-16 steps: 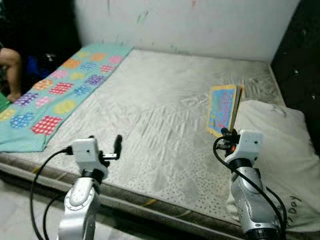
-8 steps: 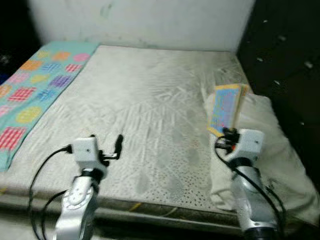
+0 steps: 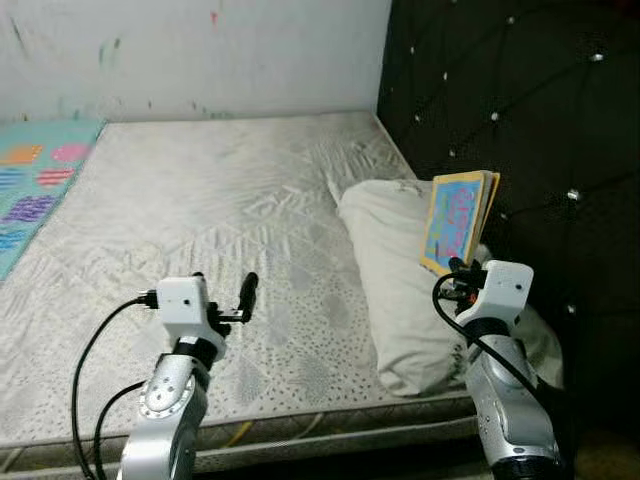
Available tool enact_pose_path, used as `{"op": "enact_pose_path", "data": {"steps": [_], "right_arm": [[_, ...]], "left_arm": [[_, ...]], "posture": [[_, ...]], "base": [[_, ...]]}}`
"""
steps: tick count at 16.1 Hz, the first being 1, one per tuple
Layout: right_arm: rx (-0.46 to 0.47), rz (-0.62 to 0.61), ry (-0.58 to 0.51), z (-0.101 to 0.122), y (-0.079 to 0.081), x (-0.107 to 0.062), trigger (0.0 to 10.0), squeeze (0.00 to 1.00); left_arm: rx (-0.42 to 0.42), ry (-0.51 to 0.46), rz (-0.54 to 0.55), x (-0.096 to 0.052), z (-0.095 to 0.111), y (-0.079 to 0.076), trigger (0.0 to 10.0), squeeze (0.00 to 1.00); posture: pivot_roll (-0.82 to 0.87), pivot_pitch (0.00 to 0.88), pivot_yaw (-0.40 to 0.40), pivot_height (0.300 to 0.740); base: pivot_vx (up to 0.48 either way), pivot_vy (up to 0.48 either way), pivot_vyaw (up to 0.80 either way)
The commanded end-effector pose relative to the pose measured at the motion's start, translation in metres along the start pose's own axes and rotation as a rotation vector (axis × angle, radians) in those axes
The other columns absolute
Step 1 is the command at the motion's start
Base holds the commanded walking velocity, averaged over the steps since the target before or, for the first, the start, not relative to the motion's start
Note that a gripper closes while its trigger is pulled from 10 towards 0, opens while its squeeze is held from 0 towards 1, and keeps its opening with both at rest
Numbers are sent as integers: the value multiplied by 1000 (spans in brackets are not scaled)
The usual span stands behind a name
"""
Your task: Clean up the room
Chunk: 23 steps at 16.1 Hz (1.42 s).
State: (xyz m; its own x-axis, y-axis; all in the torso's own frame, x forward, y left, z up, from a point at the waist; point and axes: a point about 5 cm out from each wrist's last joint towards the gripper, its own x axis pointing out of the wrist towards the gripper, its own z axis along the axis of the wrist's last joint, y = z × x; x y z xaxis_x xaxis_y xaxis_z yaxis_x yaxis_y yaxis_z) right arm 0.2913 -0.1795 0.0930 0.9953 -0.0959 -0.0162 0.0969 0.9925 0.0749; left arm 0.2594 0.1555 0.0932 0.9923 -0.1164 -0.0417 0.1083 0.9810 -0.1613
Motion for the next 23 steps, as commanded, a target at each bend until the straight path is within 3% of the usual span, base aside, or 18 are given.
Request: {"op": "enact_pose_path", "data": {"steps": [1,12,15,18,21,23], "right_arm": [[-2,17,-55,12,4,4,10000,0],[7,27,-37,10,4,6,10000,0],[48,59,282,-30,14,-1,10000,0],[125,54,358,-37,19,-4,10000,0],[151,57,450,-44,21,-9,10000,0],[153,55,453,-43,20,-9,10000,0]], "left_arm": [[8,6,10,0,1,2,10000,0],[10,5,3,1,2,0,10000,0],[24,37,-2,0,-2,0,10000,0],[30,45,-11,0,-2,0,10000,0],[23,65,-25,-2,-5,-1,10000,0],[17,68,-26,-2,-5,-2,10000,0]], "posture": [[-119,0,5,740],[-114,0,1,740],[-109,0,-2,740],[-100,0,-2,740],[-99,0,-1,740],[-101,0,0,740]], "base": [[0,0,0],[0,0,0],[0,0,0],[0,0,0],[0,0,0],[0,0,0]]}}
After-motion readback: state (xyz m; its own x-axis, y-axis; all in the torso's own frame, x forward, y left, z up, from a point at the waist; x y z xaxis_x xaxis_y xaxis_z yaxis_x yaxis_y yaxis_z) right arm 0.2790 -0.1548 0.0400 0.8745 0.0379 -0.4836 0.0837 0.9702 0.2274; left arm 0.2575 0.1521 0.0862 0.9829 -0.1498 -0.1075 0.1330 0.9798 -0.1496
